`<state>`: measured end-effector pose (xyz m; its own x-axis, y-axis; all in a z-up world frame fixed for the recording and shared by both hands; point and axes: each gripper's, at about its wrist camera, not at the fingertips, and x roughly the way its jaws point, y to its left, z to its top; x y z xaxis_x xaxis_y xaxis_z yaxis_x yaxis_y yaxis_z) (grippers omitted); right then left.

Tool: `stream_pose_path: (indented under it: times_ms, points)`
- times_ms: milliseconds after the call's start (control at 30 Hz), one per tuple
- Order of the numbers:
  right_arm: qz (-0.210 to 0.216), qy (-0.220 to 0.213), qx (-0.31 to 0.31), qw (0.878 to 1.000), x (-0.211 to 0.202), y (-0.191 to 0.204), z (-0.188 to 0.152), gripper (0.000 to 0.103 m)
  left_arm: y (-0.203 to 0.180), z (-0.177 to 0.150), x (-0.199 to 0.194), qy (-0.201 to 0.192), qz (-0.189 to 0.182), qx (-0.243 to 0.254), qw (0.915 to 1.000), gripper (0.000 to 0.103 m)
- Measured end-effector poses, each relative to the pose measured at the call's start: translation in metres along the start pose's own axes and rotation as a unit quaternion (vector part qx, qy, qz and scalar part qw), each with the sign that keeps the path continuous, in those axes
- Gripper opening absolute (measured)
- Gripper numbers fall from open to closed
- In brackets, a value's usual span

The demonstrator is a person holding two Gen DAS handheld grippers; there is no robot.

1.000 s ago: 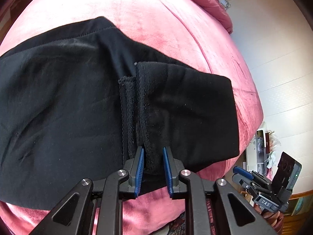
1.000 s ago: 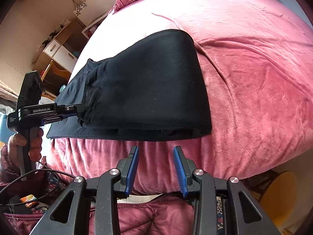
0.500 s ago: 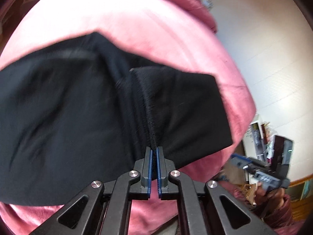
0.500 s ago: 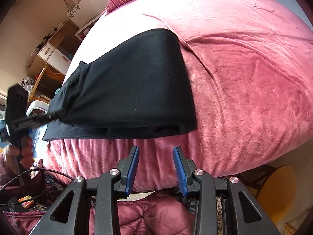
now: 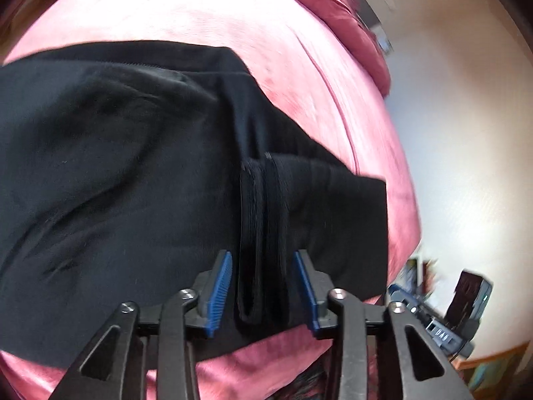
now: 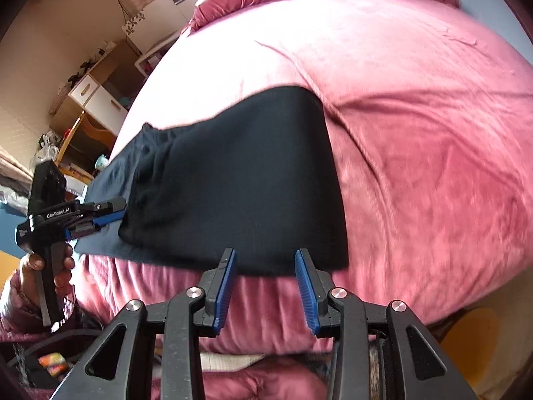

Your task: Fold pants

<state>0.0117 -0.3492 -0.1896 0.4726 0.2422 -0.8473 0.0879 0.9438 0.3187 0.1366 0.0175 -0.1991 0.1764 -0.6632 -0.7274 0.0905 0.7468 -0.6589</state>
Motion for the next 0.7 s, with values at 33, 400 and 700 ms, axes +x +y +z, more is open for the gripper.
stream_pose_path:
  times_ms: [33, 400, 700]
  points:
    - [-0.003, -0.004, 0.003, 1.0, 0.002, -0.001, 0.006, 0.039, 0.002, 0.005, 0.003, 0.001, -0.007, -0.013, 0.9999, 0.048]
    - [-0.006, -0.05, 0.027, 0.998, 0.02, 0.004, 0.063, 0.039, -0.026, 0.026, 0.034, 0.005, -0.01, 0.038, 0.9992, 0.017]
    - [-0.051, -0.004, 0.023, 0.998, 0.078, 0.014, 0.085, 0.039, -0.038, 0.02, 0.05, 0.016, 0.076, 0.099, 0.992, 0.013]
